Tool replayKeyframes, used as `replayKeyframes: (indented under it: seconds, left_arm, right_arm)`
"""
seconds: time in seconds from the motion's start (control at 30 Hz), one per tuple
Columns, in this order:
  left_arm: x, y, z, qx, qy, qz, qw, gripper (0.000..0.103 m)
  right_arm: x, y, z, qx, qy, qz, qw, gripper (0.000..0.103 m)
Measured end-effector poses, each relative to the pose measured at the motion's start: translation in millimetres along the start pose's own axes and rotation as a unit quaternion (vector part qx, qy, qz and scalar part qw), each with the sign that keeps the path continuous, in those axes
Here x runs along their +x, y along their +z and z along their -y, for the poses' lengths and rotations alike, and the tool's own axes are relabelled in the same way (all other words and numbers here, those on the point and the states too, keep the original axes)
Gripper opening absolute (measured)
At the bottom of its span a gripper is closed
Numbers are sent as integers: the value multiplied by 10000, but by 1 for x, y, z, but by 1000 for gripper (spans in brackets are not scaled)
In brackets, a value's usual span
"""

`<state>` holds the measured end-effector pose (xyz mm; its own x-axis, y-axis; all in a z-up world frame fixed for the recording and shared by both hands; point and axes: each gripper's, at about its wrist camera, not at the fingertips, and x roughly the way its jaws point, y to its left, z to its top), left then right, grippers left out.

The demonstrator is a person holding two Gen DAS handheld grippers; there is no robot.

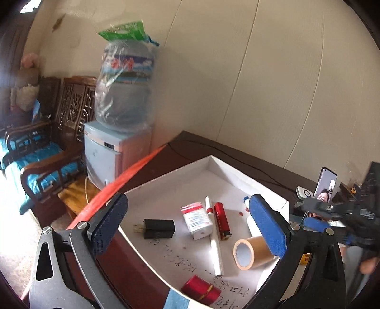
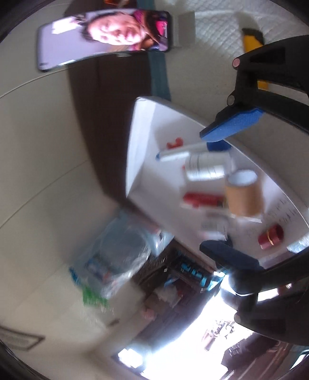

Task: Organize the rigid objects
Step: 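Open the left tool to drop the red box while the right tool drops the marker, then move both open tools back over the remaining items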

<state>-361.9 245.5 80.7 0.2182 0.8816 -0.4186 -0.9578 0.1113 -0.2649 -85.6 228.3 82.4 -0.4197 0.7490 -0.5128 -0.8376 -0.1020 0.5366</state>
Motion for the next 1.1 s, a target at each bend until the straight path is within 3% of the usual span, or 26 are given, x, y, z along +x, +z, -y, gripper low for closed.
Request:
replayKeyframes:
  seconds: [0.13, 0.2, 0.4, 0.53, 0.6, 0.7, 0.87, 0.9, 1.03, 1.07, 1.1]
  left_arm:
    - [-28, 1, 12, 210, -54, 249, 9995, 103]
    - [-40, 1, 17, 260, -139, 347, 9990, 103]
    - [-76, -9, 49, 554, -897, 536, 9930, 103]
    - [-75, -31, 85, 909, -1511, 85, 9843, 103]
    - [-71, -46, 106, 1187, -1796, -258, 9762, 103]
    - [-65, -74, 138, 1795, -2255, -847, 9538, 103]
    - [-52, -109, 169, 2086, -3195, -1803, 9066, 103]
    - [-51, -114, 175, 2227, -3243, -1942, 8986, 103]
    - [-56, -127, 192, 2938, -3025, -1973, 8850, 102]
    - [-57, -129, 194, 3019, -3022, -1995, 8819, 100]
    - [-58, -132, 195, 3096, -3023, -2011, 8788, 90]
  right_arm:
    - [-52, -6, -11, -194, 401, 470, 9979, 103]
    - [-84, -11, -12, -304, 563, 805, 9947, 103]
    - [-187, -23, 20, -514, 610, 1937, 9778, 103]
    - [-224, -32, 73, -63, 963, 2607, 9606, 103]
    - [-237, -41, 110, 516, 896, 2814, 9540, 103]
    - [-242, -52, 154, 1113, 635, 2680, 9549, 103]
    - [-230, -64, 188, 1341, 202, 2457, 9598, 103]
    - [-225, -64, 194, 1421, 234, 2427, 9594, 103]
    - [-211, -70, 211, 1708, 482, 2179, 9597, 103]
    - [-210, -71, 215, 1720, 501, 2132, 9604, 103]
    - [-207, -72, 216, 1711, 521, 2092, 9614, 103]
